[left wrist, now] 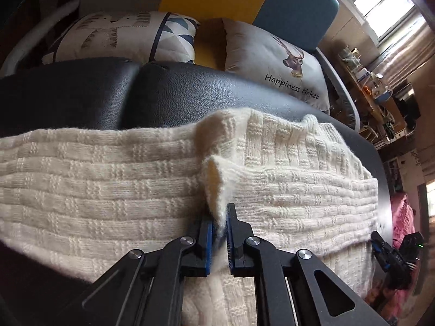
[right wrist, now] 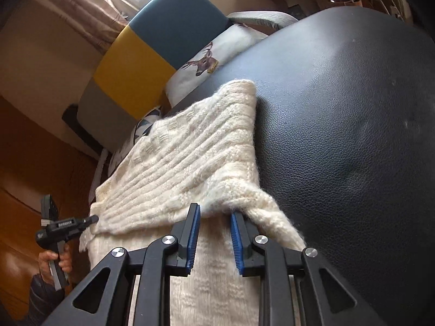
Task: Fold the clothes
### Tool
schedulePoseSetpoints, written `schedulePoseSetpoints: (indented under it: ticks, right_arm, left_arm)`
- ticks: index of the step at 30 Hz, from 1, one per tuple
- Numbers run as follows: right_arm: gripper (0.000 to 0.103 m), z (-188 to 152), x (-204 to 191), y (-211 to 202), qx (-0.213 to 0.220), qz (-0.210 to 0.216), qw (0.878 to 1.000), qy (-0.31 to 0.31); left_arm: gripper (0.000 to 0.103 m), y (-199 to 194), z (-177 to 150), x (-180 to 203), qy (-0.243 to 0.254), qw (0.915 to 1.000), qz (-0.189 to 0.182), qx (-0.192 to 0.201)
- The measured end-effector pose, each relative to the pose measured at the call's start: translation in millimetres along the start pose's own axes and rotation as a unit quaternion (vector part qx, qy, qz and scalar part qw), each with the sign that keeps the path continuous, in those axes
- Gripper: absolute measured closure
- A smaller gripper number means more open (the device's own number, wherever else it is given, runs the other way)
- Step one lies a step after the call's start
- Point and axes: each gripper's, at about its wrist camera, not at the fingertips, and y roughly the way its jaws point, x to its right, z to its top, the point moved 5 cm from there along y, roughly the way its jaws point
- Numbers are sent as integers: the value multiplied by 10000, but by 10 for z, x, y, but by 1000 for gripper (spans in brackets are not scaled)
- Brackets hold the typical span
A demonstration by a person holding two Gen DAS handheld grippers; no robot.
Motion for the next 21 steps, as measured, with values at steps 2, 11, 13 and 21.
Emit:
schedulePoseSetpoints:
  ticks: [2, 11, 13, 21]
  right_arm:
    - [79, 18, -61, -144, 27, -178, 9991, -376]
    - [79, 573, -452, 393, -12, -1451, 9737, -1756]
    - [79, 630, -465, 589, -176, -1625, 9676, -1925]
    - [81, 635, -327, 863, -443, -1968, 9523, -2289]
  left_arm:
    - [92, -102, 45, 6, 8, 9996, 273, 119]
    - [90, -74, 86, 551, 776, 9952, 405, 443]
    - [90, 83, 34, 650, 935, 9943, 436, 261]
    - [89, 280, 38, 541, 569, 9974, 435, 25]
